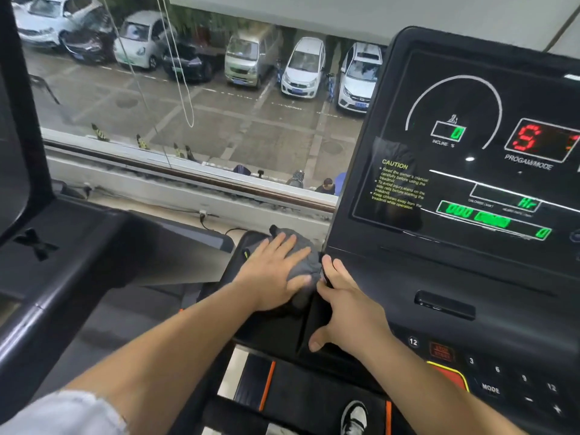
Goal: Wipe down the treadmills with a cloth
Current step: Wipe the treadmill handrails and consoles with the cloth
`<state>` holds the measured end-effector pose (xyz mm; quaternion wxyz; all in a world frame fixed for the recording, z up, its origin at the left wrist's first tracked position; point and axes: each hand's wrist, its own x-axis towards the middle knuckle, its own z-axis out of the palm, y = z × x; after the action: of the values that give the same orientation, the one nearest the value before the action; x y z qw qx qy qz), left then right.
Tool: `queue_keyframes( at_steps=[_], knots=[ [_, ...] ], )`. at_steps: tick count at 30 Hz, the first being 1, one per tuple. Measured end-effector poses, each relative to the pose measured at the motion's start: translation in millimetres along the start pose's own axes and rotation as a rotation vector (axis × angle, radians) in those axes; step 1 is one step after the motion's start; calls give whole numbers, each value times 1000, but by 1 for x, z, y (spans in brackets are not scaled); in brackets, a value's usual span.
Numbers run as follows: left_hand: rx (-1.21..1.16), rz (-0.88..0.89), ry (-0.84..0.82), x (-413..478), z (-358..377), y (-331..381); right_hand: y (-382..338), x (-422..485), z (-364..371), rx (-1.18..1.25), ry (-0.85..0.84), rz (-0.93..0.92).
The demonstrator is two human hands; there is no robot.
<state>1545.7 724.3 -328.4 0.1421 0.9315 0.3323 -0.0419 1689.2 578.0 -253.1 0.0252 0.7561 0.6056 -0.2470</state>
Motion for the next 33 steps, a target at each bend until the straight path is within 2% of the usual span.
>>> queue_keyframes(
  at_steps=[6, 9, 11, 14, 18, 22, 25, 29, 33],
  knots=[
    [-114, -145, 109, 13, 5, 13, -2, -1, -3, 0, 3, -7],
    [-159, -27, 162, -33, 18, 23, 1, -3, -2, 9, 0, -6],
    [-138, 45, 137, -57, 24, 18, 2, -2, -1, -8, 5, -6],
    [-60, 85, 90, -45, 16, 1, 0, 0, -1, -29, -5, 0],
    [-92, -50, 39, 16, -5, 5, -3, 1, -1, -12, -12, 26],
    [-58, -117, 85, 31, -5, 12, -5, 1, -3, -31, -30, 34],
    [-146, -73, 47, -3, -1, 20, -2, 2, -1, -26, -18, 37],
    [-140, 103, 51, -50, 16, 5, 0, 4, 2, -64, 14, -12],
    [-57, 84, 38, -15, 0, -7, -4, 4, -1, -63, 36, -2]
  ],
)
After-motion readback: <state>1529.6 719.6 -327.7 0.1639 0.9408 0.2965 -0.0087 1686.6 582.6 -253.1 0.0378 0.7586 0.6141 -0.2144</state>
